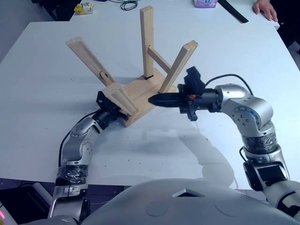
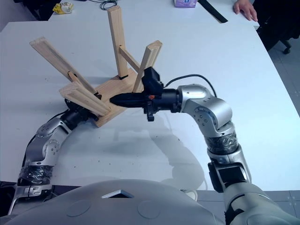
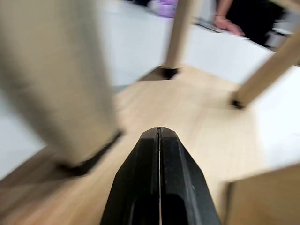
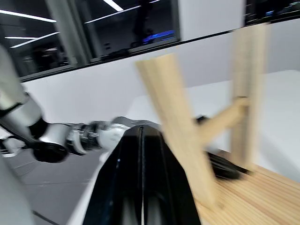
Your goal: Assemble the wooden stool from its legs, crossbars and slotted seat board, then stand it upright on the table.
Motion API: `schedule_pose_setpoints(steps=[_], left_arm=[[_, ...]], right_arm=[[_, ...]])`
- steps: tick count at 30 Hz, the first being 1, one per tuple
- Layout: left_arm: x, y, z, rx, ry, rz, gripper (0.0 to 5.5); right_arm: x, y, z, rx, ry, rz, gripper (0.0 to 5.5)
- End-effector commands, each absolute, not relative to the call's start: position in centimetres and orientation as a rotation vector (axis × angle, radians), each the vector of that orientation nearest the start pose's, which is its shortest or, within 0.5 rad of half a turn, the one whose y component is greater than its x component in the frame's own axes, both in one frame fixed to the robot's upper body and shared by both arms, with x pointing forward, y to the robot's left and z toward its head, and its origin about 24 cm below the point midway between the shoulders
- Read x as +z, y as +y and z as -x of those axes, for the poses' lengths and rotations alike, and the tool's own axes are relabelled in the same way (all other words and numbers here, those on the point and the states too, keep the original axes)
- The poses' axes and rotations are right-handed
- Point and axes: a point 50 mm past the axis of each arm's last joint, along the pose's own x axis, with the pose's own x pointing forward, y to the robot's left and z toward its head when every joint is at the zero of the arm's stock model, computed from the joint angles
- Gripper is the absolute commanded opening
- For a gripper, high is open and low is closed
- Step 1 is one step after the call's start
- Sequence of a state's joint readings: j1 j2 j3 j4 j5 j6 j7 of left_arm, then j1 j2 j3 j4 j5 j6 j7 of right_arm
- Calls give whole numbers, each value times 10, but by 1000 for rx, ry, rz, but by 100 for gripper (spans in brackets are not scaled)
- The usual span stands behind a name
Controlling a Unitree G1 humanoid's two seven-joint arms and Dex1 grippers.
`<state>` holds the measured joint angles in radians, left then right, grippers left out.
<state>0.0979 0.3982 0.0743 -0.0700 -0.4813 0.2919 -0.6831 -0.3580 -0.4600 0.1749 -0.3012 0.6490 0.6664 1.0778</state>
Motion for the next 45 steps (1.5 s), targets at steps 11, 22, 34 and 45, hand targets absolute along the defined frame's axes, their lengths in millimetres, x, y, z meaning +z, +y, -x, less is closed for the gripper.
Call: schedule_pose_setpoints(steps=[11,22,34,45], left_arm=[[50,221,-188,-323,244,195,1],[55,175,-182,-344,191,318,1],[42,198,-207,-468,240,202,1],[39,180,-215,-712,224,228,1]], right_arm=[[92,-197,-330,759,129,309,0],[130,-145,-339,998,-87,63,0],[125,-147,-292,1397,63,89,0],[128,-148,-244,1481,133,14,0]])
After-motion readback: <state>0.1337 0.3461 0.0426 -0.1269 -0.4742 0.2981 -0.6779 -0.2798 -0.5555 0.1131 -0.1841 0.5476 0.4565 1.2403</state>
